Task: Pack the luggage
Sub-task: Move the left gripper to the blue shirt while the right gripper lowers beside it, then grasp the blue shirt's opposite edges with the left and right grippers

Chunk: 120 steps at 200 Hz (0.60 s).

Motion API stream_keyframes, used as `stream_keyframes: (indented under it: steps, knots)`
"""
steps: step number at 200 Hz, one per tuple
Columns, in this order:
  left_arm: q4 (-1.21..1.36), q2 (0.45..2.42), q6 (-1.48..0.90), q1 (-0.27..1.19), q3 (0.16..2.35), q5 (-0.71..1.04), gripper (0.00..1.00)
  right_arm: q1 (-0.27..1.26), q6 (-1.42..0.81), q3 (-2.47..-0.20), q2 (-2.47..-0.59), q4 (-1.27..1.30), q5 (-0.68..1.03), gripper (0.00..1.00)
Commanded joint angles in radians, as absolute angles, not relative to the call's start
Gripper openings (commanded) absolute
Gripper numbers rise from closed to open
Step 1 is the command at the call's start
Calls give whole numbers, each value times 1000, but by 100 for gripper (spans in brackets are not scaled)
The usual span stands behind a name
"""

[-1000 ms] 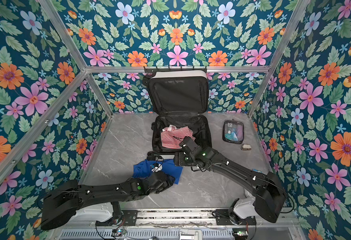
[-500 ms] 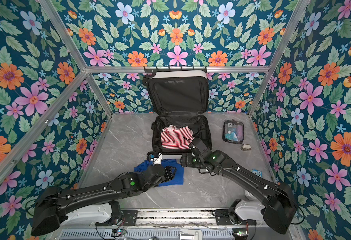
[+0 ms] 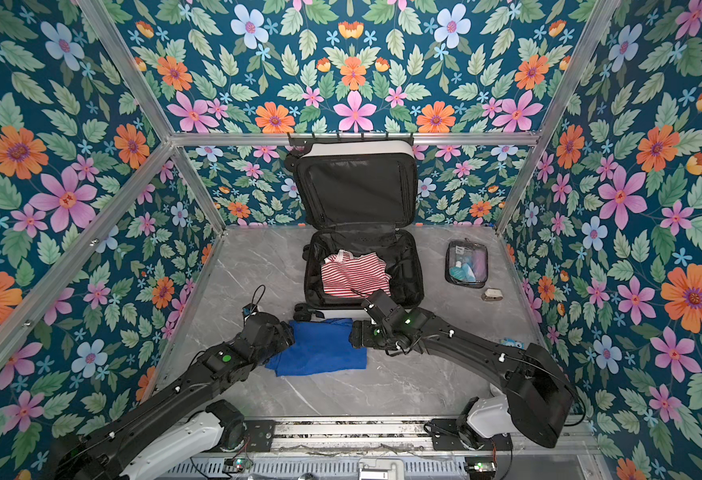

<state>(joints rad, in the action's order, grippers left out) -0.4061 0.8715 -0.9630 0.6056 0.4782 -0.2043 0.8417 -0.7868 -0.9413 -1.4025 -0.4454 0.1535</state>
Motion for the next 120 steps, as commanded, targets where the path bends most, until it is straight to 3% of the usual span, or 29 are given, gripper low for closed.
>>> stream_keyframes:
  steps: [1,70,120]
  knots:
    - [-422,864,-902,556,449,-185,74,855,-806,-949,-1427,-412,155,86]
    - [-298,859,-841,382,328,31,78,859,-819,-913,-1509,-355,167,87]
    - [-233,885,-825,356,280,104,76,861,-830,-911,-1577,-322,181,87]
